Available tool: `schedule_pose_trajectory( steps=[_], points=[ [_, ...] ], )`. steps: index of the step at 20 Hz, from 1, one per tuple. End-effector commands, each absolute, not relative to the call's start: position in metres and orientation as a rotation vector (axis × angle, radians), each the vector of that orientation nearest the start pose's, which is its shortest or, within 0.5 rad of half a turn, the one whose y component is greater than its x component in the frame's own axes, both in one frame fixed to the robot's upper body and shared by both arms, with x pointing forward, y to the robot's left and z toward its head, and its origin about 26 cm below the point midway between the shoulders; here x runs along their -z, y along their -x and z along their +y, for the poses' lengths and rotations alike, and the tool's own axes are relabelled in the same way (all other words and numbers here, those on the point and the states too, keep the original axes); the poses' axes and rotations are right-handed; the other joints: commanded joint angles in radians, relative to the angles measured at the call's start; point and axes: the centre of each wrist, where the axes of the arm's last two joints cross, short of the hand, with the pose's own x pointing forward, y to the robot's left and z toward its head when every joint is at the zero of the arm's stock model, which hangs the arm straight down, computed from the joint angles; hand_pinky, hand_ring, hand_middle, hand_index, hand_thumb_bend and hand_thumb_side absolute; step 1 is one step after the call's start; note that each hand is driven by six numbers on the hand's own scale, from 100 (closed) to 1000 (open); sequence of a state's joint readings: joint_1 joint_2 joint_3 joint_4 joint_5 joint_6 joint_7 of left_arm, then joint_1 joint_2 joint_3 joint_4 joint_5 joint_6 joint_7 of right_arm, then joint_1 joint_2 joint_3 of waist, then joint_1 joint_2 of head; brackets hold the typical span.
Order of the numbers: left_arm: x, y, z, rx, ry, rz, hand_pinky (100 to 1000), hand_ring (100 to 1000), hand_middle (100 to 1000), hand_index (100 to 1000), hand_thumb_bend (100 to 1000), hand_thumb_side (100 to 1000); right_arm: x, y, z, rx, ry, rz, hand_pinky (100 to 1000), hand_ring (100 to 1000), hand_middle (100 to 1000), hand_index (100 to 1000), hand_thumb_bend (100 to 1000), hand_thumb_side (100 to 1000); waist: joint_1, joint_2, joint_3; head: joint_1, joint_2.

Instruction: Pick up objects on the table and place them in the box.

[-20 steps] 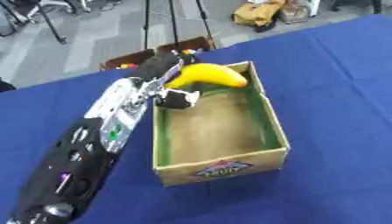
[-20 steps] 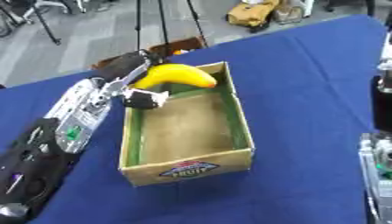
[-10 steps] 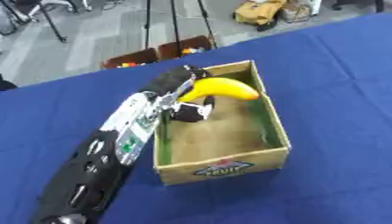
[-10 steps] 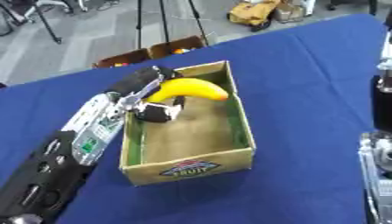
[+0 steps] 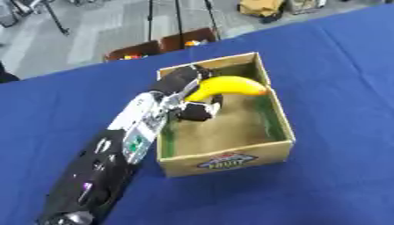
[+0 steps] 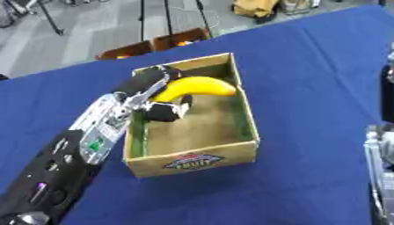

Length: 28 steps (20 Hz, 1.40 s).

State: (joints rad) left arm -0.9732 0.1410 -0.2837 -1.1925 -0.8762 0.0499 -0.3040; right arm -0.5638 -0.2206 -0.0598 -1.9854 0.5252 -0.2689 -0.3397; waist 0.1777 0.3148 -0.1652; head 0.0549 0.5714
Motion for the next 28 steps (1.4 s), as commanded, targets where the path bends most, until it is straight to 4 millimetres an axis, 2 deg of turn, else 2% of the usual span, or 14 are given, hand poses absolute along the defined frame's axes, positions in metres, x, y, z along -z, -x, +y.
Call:
schedule_pose_trajectory(
  steps=[1, 4, 10, 15, 28],
  points=[
    [-0.226, -0.440, 0.099, 1.444, -0.732, -1.772, 467, 606, 714, 825, 100, 554, -0.277, -0.314, -0.229, 0.135, -0.839, 3.180, 772, 854, 622, 881, 100, 944, -0.012, -0.016, 0.002, 0.007, 0.012],
    [-0.226, -0.440, 0.099, 1.503, -0.737, -1.707, 565, 710, 780, 877, 100, 586, -0.277, -0.314, -0.229, 0.130, -0.833, 3.184, 772, 854, 621, 882, 100, 943, -0.011, -0.016, 0.002, 0.006, 0.012],
    [-0.232, -0.437, 0.101, 1.597, -0.796, -1.579, 706, 853, 881, 956, 100, 574, -0.277, -0.314, -0.229, 0.124, -0.831, 3.186, 772, 854, 621, 881, 100, 943, -0.012, -0.016, 0.004, 0.006, 0.007],
    [-0.238, -0.434, 0.102, 1.609, -0.846, -1.539, 707, 858, 874, 952, 100, 556, -0.277, -0.314, -0.229, 0.120, -0.830, 3.187, 771, 853, 620, 881, 100, 944, -0.013, -0.017, 0.006, 0.006, 0.001],
    [-0.259, -0.421, 0.100, 1.571, -0.888, -1.652, 674, 832, 845, 926, 100, 504, -0.277, -0.314, -0.228, 0.106, -0.826, 3.187, 770, 852, 621, 879, 100, 944, -0.018, -0.019, 0.009, 0.009, -0.004]
  ],
)
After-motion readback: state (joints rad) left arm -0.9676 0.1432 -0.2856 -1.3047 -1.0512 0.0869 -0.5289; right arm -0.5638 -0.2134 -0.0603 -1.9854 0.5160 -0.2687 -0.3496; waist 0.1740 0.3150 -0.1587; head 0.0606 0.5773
